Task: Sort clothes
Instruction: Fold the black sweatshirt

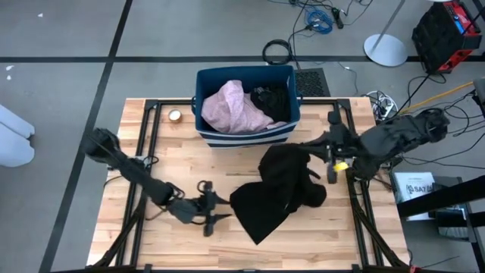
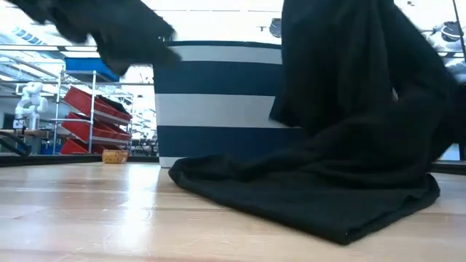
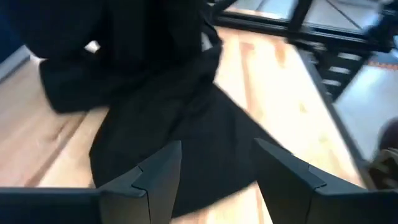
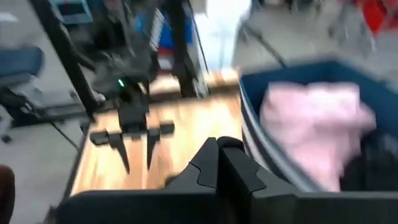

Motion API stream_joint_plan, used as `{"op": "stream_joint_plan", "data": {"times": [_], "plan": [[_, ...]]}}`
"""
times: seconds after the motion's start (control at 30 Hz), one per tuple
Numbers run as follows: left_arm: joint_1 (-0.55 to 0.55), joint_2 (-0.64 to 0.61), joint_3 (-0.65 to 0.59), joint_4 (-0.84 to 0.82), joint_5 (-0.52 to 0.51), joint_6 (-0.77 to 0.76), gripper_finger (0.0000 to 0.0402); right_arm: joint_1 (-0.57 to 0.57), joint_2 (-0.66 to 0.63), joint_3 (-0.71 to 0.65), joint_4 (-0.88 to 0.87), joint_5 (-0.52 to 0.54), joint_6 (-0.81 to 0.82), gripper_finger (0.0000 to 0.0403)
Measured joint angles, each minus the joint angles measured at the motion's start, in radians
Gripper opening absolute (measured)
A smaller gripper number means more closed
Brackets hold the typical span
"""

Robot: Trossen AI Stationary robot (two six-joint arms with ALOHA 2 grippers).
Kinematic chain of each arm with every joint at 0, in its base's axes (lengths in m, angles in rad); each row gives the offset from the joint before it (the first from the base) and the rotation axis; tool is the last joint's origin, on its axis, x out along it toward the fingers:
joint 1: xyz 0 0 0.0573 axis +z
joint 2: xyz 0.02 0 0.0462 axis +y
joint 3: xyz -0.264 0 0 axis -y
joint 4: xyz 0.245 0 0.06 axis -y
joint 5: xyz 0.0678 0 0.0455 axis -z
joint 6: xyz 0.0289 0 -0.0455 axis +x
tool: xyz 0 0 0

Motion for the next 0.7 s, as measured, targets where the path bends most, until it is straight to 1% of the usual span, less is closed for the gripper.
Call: {"op": "stream_joint_plan", "data": {"times": [0.1, 0.2, 0.23, 0.33, 0.4, 0.43, 0.5, 0.63, 0.7], "plan": [[0.043, 0.084, 0.000, 0.072, -0.044, -0.052, 0.0206, -0.006, 0.020, 0.000, -0.150, 0.007, 0.156, 0.0000], [0.093, 0.131, 0.000, 0.090, -0.056, -0.070, 0.0206, -0.003, 0.050, 0.000, -0.346, 0.019, 0.375, 0.0000], [0.112, 0.141, 0.000, 0.099, -0.040, -0.071, 0.0206, -0.003, 0.061, 0.000, -0.422, 0.019, 0.449, 0.0000], [0.170, 0.167, 0.000, 0.135, 0.051, -0.072, 0.0206, -0.003, 0.097, 0.000, -0.640, 0.019, 0.644, 0.0000], [0.206, 0.181, 0.000, 0.148, 0.068, -0.072, 0.0206, -0.004, 0.122, 0.000, -0.745, 0.022, 0.734, 0.0000], [0.222, 0.183, 0.000, 0.147, 0.073, -0.072, 0.0206, -0.004, 0.132, -0.002, -0.757, 0.022, 0.758, 0.0000], [0.254, 0.191, 0.000, 0.148, 0.101, -0.072, 0.0206, -0.004, 0.137, -0.015, -0.732, 0.024, 0.756, 0.0000], [0.307, 0.219, 0.000, 0.145, 0.225, -0.071, 0.0206, -0.010, 0.149, -0.016, -0.732, 0.021, 0.750, 0.0000], [0.325, 0.239, 0.000, 0.144, 0.253, -0.071, 0.0206, -0.015, 0.151, -0.016, -0.739, 0.020, 0.746, 0.0000]]}}
